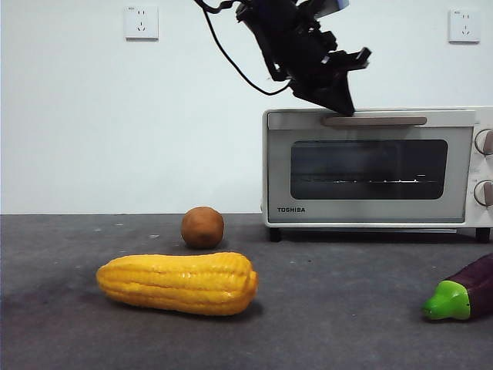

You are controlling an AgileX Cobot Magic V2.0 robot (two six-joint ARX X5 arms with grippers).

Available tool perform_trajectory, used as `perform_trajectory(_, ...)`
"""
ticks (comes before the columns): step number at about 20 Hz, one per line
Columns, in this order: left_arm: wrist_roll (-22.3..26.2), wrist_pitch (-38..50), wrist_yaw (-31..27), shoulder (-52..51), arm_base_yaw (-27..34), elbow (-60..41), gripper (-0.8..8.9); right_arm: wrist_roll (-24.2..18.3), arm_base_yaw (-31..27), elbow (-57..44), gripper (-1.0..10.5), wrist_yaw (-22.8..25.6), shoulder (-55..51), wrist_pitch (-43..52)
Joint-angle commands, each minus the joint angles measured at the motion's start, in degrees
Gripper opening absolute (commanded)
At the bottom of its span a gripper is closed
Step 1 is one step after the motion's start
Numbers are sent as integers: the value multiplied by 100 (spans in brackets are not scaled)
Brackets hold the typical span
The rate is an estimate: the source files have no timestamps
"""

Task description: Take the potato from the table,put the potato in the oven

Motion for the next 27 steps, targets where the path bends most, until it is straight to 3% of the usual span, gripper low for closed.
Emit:
perform_trajectory(1, -391, -446, -39, 339, -109, -225, -7, -68, -2, 15, 2, 4, -103, -42)
perform_trajectory(4, -754, -730, -42, 343, -192, -227, -7, -48, -2, 31, 2, 4, -363, -44)
perform_trajectory(8, -798, -850, -50, 352, -302, -227, -7, 4, -2, 55, 2, 103, -782, -179)
perform_trajectory(20, -1239, -1521, -61, 354, -474, -227, -7, 129, -2, 754, 2, 1276, -1528, -909)
perform_trajectory(27, -1370, -2068, -63, 356, -479, -227, -7, 131, -2, 1032, 2, 1305, -1532, -916)
